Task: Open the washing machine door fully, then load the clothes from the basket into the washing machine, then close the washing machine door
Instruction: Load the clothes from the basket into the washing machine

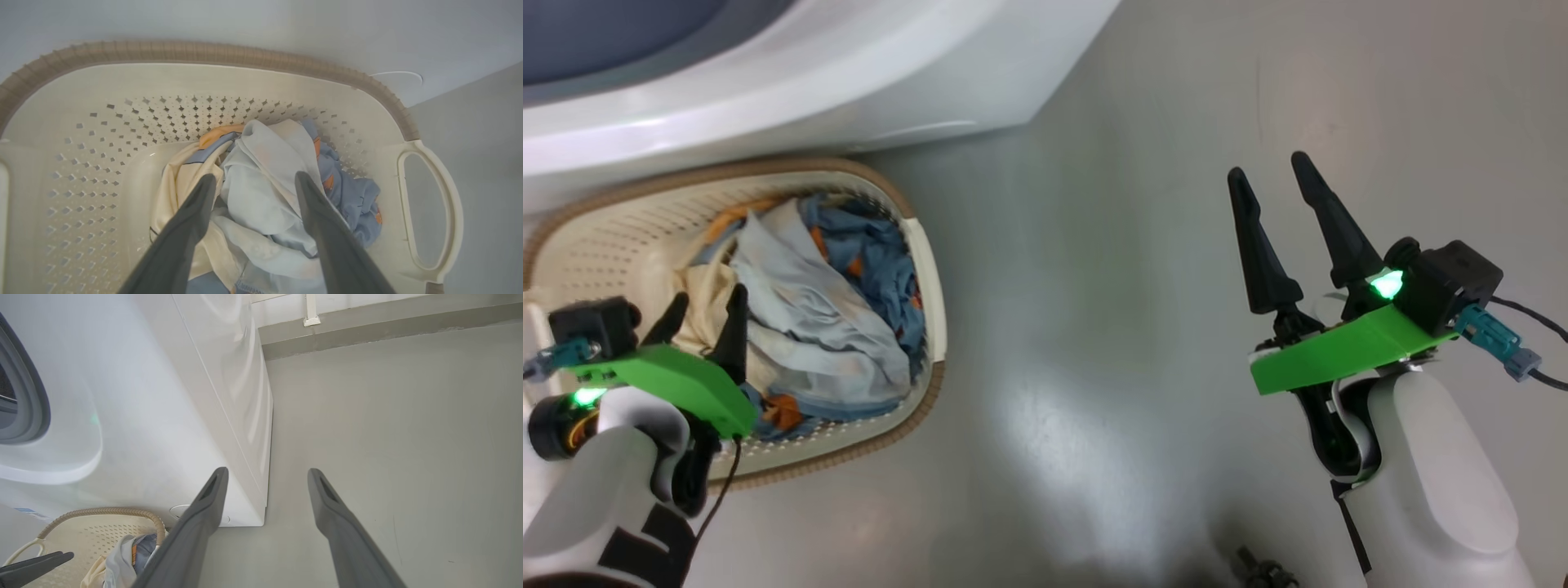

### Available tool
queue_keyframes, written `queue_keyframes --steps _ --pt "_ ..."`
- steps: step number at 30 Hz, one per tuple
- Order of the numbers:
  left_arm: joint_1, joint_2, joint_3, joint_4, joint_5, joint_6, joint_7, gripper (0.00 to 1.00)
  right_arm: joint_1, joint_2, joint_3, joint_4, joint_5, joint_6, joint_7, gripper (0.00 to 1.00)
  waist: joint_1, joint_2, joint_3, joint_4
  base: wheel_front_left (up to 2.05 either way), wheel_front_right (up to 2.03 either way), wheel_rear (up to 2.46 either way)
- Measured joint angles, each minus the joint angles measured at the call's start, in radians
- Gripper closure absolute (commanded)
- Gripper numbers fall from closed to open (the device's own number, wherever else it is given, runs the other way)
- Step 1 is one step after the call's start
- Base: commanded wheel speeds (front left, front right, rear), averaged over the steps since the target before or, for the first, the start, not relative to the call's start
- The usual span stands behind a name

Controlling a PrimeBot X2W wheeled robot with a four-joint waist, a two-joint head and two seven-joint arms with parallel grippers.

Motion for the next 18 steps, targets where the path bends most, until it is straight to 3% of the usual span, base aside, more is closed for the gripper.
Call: queue_keyframes --steps 12,18 --pt "-0.137 0.043 -0.144 0.122 -0.12 0.0 0.075 0.0 -0.033 0.001 0.027 -0.026 0.041 0.0 -0.002 0.0 0.0 0.0 0.113 -0.07 0.0 0.0 0.0" --pt "-0.185 0.061 -0.218 0.113 -0.184 0.0 0.13 0.0 -0.04 0.004 0.049 -0.035 0.064 0.0 -0.002 0.0 0.0 0.0 0.157 -0.105 0.0 0.0 0.0"
